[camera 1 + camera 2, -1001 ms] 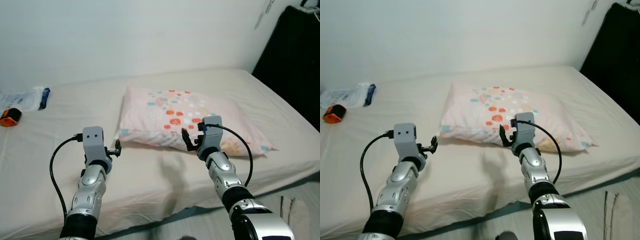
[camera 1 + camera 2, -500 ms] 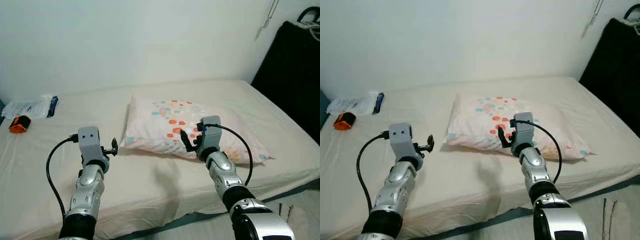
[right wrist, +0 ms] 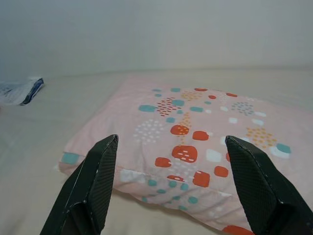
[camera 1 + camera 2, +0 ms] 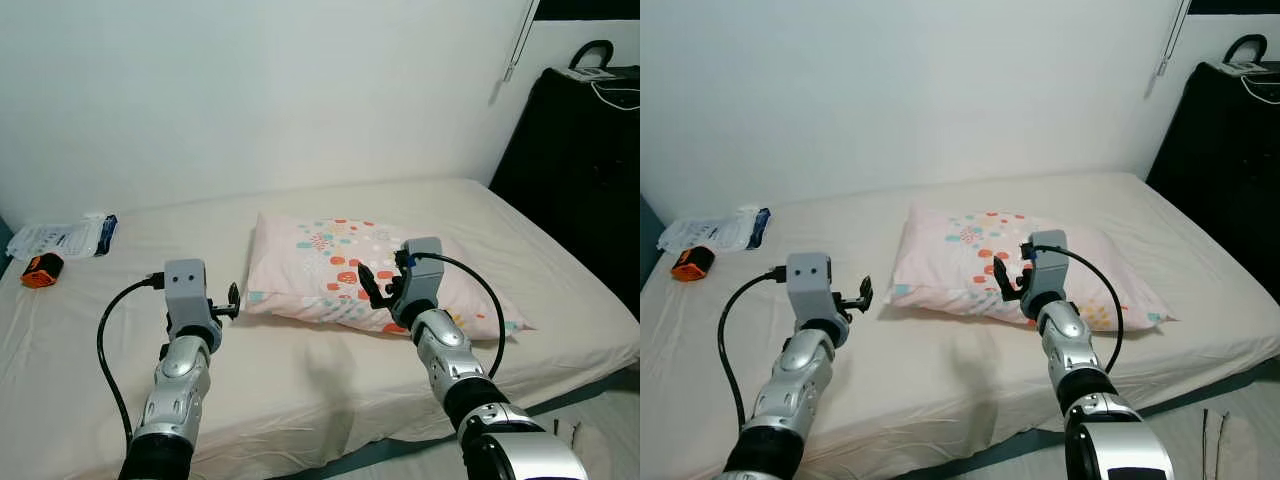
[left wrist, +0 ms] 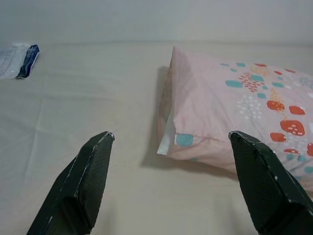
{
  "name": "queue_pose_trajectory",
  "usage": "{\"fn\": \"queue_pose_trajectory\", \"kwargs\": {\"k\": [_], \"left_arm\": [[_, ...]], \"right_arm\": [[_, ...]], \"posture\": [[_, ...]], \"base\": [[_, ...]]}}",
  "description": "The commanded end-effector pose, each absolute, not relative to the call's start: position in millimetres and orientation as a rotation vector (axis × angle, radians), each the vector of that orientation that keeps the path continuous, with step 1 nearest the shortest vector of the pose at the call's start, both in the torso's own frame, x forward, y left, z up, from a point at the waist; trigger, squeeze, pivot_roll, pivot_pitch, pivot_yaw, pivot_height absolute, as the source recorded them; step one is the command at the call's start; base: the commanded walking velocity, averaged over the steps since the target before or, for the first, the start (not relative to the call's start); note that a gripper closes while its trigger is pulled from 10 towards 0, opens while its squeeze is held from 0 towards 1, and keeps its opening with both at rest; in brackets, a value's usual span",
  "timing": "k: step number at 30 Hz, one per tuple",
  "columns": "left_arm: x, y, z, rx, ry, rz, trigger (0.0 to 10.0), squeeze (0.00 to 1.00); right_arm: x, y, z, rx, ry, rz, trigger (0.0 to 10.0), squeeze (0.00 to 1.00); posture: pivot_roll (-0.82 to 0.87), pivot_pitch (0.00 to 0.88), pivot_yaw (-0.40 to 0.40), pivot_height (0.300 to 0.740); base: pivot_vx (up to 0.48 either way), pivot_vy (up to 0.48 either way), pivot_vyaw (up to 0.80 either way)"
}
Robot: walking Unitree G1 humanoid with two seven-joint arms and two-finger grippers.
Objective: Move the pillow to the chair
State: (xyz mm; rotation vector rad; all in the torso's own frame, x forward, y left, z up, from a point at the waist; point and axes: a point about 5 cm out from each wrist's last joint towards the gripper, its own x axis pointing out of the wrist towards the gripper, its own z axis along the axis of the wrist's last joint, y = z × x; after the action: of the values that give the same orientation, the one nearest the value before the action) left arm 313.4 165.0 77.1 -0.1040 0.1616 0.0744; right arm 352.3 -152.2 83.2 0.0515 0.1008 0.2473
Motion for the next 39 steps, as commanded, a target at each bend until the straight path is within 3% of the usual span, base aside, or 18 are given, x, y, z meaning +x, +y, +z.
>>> {"fn": "queue_pose_trajectory", "kwargs": {"k": [1, 8, 10, 17, 19, 24, 27, 29, 32, 36, 39], "left_arm": [[316, 165, 79, -0.111, 0.153, 0.068, 10.0, 0.0], [315, 164, 76, -0.1, 0.159, 0.054, 10.0, 0.0], [313, 162, 74, -0.095, 0.168, 0.051, 10.0, 0.0], [310, 159, 70, -0.091, 0.184, 0.044, 10.0, 0.0], [309, 159, 68, -0.086, 0.19, 0.046, 10.0, 0.0], [307, 160, 64, -0.079, 0.204, 0.05, 10.0, 0.0], [304, 152, 59, -0.067, 0.221, 0.023, 10.0, 0.0], [303, 150, 59, -0.062, 0.226, 0.012, 10.0, 0.0], [302, 150, 58, -0.058, 0.228, 0.009, 10.0, 0.0], [301, 153, 59, -0.053, 0.227, 0.012, 10.0, 0.0], [303, 161, 60, -0.054, 0.211, 0.054, 10.0, 0.0]], "right_arm": [[355, -149, 87, 0.074, 0.091, 0.255, 10.0, 0.0], [352, -137, 82, 0.015, 0.124, 0.354, 10.0, 0.0], [348, -129, 80, -0.196, 0.097, 0.426, 10.0, 0.0], [339, -114, 79, -0.469, 0.009, 0.538, 10.0, 0.0], [337, -112, 79, -0.635, -0.043, 0.545, 10.0, 0.0], [335, -113, 78, -0.703, -0.061, 0.54, 10.0, 0.0], [324, -107, 68, -0.763, -0.057, 0.656, 10.0, 0.0], [319, -101, 67, -0.93, -0.149, 0.674, 10.0, 0.0], [319, -100, 68, -0.968, -0.173, 0.677, 10.0, 0.0], [320, -99, 72, -0.856, -0.156, 0.641, 10.0, 0.0], [318, -99, 70, -0.997, -0.231, 0.561, 10.0, 0.0]], "posture": [[0.01, 0.0, -0.054, 0.74], [0.0, 0.0, -0.047, 0.74], [-0.02, 0.0, -0.037, 0.74], [-0.01, 0.0, -0.055, 0.74], [-0.02, 0.0, -0.066, 0.74], [-0.03, 0.0, -0.063, 0.74], [-0.05, 0.0, -0.048, 0.74], [-0.05, 0.0, -0.043, 0.74], [-0.05, 0.0, -0.043, 0.74], [-0.05, 0.0, -0.043, 0.74], [-0.05, 0.0, -0.041, 0.74]], "base": [[0.0, 0.0, 0.0], [0.0, 0.0, 0.0], [0.0, 0.0, 0.0], [0.0, 0.0, 0.0], [0.0, 0.0, 0.0], [0.0, 0.0, 0.0], [0.0, 0.0, 0.0], [0.0, 0.0, 0.0], [0.0, 0.0, 0.0], [0.0, 0.0, 0.0], [0.0, 0.0, 0.0]]}}
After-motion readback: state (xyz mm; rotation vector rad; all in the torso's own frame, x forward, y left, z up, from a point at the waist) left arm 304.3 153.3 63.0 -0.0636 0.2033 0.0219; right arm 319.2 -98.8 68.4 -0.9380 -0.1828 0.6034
